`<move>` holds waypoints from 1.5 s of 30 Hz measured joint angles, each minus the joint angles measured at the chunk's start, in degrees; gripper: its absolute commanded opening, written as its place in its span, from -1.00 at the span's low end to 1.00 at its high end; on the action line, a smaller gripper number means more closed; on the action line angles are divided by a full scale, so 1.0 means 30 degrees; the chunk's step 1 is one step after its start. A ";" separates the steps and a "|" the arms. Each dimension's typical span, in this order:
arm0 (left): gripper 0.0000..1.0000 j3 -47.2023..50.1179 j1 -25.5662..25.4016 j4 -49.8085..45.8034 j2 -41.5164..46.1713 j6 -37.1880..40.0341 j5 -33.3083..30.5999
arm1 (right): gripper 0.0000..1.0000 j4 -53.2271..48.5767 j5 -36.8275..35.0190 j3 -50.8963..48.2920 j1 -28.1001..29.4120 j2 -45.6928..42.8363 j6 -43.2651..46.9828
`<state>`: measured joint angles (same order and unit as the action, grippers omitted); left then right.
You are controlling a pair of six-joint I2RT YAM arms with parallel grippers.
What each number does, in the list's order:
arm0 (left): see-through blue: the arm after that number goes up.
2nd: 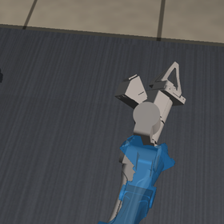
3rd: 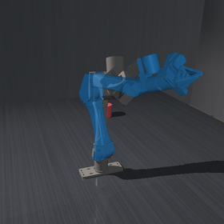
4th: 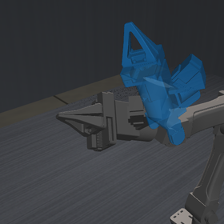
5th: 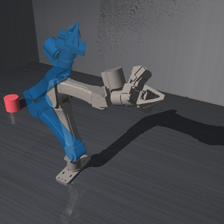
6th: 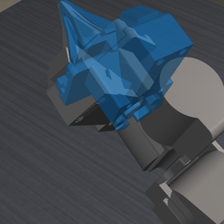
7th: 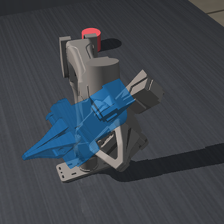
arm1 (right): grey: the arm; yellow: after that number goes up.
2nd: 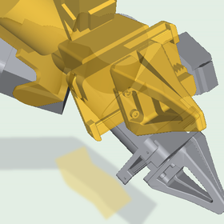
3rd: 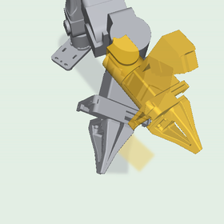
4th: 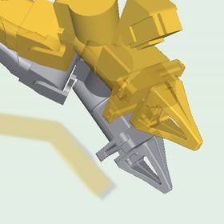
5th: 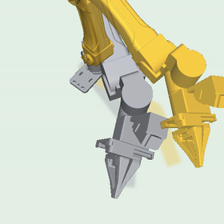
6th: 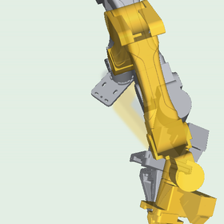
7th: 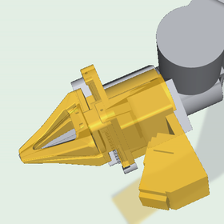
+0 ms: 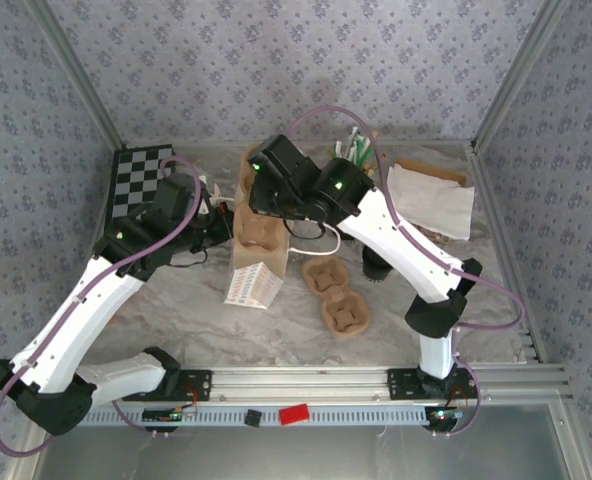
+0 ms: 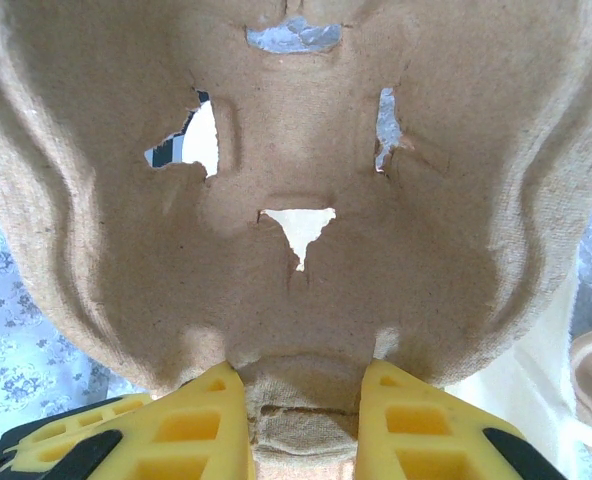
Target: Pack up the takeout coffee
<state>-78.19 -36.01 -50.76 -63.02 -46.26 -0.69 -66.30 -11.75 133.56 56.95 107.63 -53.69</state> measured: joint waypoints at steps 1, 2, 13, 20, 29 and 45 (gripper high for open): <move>-1.00 0.0000 0.0000 0.0000 0.0015 -0.0073 0.0000 | -0.53 0.0131 0.0036 -0.0262 -0.0029 -0.0036 -0.0189; -1.00 0.0000 0.0000 0.0000 0.0029 -0.0124 0.0000 | -0.53 0.0291 0.0066 -0.0692 -0.0044 -0.0138 -0.0335; -1.00 0.0007 0.0109 0.0022 0.0335 -0.0474 -0.0066 | -0.53 0.0605 -0.0962 -0.3337 -0.0058 -0.0911 -0.0809; -1.00 0.0510 0.0109 0.0532 0.0437 -0.1049 -0.0066 | -0.53 0.0612 -0.1719 -0.3337 0.0503 -0.1676 -0.0816; -1.00 0.0874 0.0109 0.1129 0.0867 -0.1625 -0.0051 | -0.53 0.0612 -0.1872 -0.3563 0.1122 -0.1705 -0.0889; -1.00 0.0874 0.0219 0.1464 0.1304 -0.2346 0.0663 | -0.54 0.1909 -0.2076 -0.4065 0.1086 -0.1712 -0.1989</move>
<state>-75.57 -35.35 -46.37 -59.11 -53.30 1.30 -60.58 -17.98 121.36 60.20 102.50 -59.66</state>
